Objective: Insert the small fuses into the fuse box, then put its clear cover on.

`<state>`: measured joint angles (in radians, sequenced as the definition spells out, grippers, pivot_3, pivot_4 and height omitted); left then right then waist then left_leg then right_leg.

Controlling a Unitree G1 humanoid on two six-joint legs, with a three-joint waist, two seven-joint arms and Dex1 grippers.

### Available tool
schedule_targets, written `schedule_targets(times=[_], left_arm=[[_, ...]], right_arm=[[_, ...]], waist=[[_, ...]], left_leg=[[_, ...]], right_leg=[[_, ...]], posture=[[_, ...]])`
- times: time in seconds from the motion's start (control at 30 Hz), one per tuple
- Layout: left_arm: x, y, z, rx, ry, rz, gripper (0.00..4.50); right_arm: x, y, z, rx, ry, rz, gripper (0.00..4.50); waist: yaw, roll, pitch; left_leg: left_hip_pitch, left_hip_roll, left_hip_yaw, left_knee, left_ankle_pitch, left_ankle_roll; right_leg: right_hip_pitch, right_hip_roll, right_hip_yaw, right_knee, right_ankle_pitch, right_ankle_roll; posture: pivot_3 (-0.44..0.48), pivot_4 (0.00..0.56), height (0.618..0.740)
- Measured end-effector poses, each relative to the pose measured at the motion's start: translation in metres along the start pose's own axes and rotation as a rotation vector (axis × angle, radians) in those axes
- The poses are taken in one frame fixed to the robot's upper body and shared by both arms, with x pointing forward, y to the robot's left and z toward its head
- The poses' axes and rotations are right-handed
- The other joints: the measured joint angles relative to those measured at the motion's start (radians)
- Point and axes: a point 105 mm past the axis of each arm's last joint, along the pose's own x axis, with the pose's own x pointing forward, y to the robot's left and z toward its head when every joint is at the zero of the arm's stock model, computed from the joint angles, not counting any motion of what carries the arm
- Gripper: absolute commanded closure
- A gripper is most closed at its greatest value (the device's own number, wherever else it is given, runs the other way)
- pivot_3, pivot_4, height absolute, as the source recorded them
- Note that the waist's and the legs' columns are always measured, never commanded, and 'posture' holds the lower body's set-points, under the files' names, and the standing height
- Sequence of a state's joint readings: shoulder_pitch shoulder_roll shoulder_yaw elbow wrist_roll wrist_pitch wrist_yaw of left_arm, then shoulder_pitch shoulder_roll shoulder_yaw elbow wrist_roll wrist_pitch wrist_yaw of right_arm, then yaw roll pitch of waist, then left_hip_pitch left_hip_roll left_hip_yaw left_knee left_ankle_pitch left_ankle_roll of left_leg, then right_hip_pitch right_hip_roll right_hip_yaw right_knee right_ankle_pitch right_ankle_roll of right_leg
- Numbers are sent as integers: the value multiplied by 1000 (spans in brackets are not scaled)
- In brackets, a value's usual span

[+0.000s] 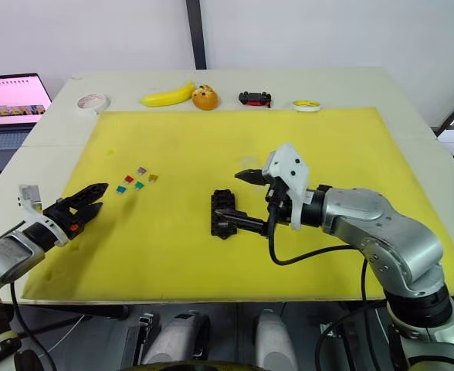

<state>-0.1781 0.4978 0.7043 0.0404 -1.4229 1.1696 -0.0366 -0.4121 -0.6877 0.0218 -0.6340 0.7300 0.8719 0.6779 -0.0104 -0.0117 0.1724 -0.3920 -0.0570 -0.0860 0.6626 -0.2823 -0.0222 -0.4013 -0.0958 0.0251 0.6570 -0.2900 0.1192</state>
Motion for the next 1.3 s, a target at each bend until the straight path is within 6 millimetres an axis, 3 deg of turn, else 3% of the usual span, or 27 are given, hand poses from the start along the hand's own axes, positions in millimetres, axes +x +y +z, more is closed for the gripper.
schedule_targets(times=[0.77, 1.3], left_arm=[[27, 3, -12, -97, -54, -71, 0], [41, -8, -17, -81, 11, -110, 0]], right_arm=[[-4, -5, -7, 10, 56, -40, 57], [-3, -6, -7, 14, 53, -52, 57]], waist=[[26, 5, -3], [52, 5, -3]], left_leg=[[1, -3, -1, 0, 0, 1], [1, -4, -2, 0, -1, 1]], right_leg=[[4, -1, -1, -2, 0, 0], [5, -2, -2, -7, 0, 0]], posture=[[0, 150, 740], [0, 150, 740]])
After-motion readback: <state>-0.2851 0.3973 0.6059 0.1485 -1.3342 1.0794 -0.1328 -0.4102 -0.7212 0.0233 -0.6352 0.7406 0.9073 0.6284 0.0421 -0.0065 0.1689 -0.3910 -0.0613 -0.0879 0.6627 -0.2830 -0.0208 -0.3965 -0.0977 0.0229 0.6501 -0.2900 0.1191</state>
